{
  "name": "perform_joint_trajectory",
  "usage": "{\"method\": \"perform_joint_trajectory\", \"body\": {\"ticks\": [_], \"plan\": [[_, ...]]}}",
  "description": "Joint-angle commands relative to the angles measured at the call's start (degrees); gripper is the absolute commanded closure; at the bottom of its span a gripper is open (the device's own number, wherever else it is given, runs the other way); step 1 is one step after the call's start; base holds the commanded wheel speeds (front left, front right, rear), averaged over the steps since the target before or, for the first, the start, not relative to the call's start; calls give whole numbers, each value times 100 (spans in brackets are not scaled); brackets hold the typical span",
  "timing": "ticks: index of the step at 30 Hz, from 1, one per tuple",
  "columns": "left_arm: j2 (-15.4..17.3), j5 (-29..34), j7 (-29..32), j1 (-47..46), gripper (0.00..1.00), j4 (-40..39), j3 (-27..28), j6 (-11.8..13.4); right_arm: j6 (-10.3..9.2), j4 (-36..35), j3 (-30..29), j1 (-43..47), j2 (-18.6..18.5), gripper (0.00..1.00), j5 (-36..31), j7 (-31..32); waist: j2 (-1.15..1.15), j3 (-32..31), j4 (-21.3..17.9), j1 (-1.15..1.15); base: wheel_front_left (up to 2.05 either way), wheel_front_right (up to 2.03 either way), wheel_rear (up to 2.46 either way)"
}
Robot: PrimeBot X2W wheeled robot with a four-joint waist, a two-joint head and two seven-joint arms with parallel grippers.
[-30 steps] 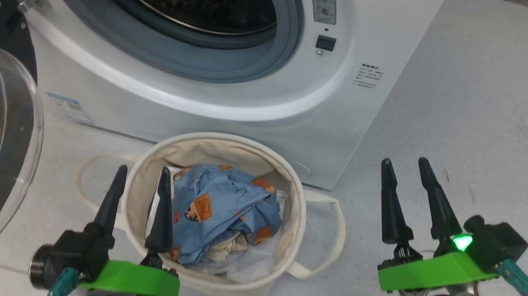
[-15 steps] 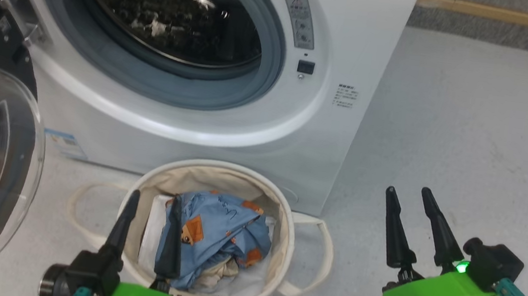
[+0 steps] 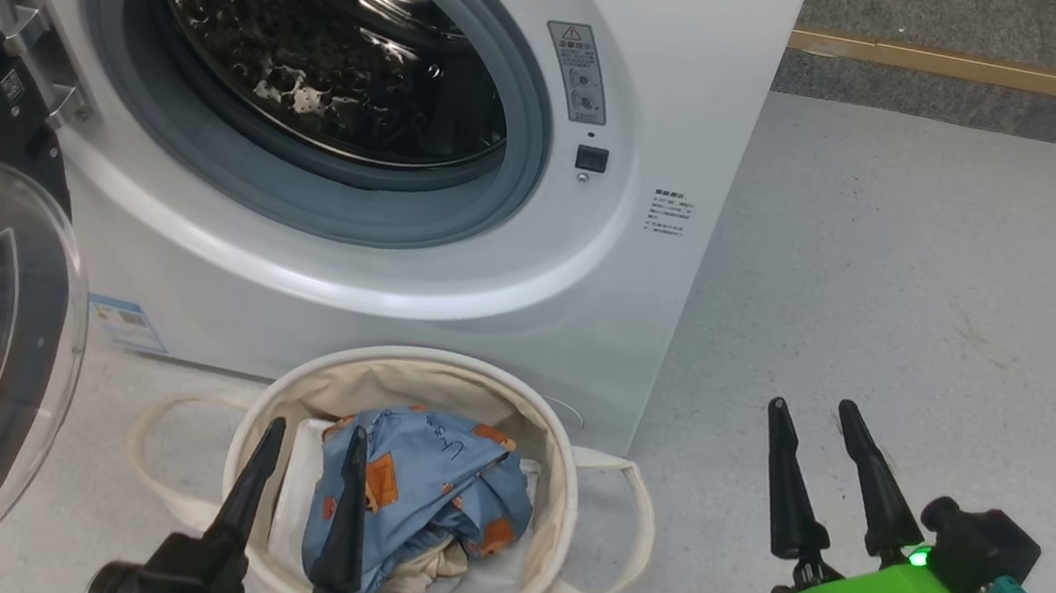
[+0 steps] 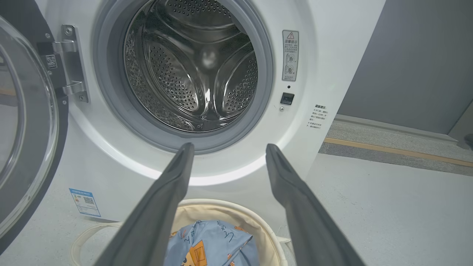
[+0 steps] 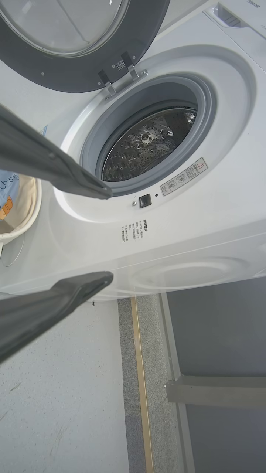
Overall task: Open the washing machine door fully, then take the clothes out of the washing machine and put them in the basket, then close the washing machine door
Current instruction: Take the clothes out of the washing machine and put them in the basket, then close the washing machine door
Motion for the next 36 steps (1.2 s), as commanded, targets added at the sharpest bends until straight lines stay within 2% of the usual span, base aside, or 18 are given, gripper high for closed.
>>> {"method": "perform_joint_trajectory", "body": {"ticks": [1, 28, 36], "plan": [[37, 37, -34, -117, 0, -200, 169, -21, 2, -157, 123, -100, 13, 0, 46, -29, 0, 4, -12, 0, 0, 0, 0], [37, 46, -34, -186, 0, -181, 202, -22, 2, -149, 149, -167, 13, 0, 195, -29, 0, 97, -39, 0, -1, 1, 0], [37, 56, -34, -192, 0, -110, 150, -60, 2, -151, 132, -191, 13, 0, 168, -29, 0, 121, -21, 0, -100, 60, 40]]}}
